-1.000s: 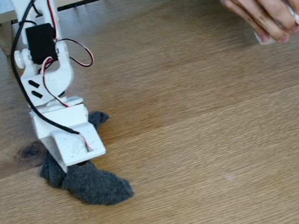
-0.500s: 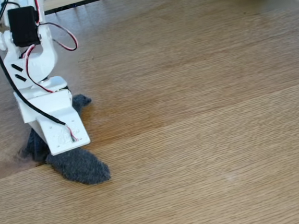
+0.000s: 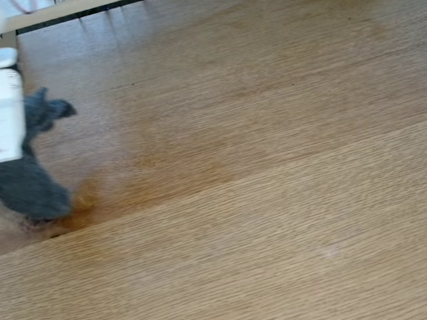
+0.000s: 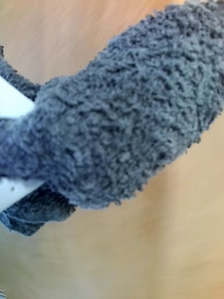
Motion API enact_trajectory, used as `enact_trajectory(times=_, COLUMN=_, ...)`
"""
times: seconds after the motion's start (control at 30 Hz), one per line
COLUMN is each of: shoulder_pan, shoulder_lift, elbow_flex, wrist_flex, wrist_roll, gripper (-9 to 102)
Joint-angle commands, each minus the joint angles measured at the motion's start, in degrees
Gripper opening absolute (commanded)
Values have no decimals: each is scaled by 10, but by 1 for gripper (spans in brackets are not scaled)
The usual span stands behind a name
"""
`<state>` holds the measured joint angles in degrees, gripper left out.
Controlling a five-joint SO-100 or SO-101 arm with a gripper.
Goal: Clean the area in front of the robot
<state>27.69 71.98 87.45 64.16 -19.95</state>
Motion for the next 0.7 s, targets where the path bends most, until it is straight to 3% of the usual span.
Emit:
enact_trajectory(times=0.0, shoulder_pan=156, shoulder_lift=120, elbow_flex=78, wrist_flex=4, wrist_roll=-58, gripper=0)
enact_trajectory(times=0.17, shoulder_pan=267, shoulder_lift=131, elbow_flex=244, wrist_flex=-141, wrist_roll=-98, gripper=0)
enact_trajectory(times=0.4, shoulder_pan=299, shoulder_lift=168, elbow_flex=387, wrist_flex=-290, wrist_roll=-78, gripper=34)
enact_trajectory(times=0.57, shoulder_pan=287, shoulder_lift=268, elbow_flex=408, wrist_flex=-327, wrist_roll=-37, gripper=39)
enact_trajectory(times=0.67, shoulder_pan=239, shoulder_lift=370, elbow_flex=410, wrist_flex=-321, wrist_roll=-10, gripper=31)
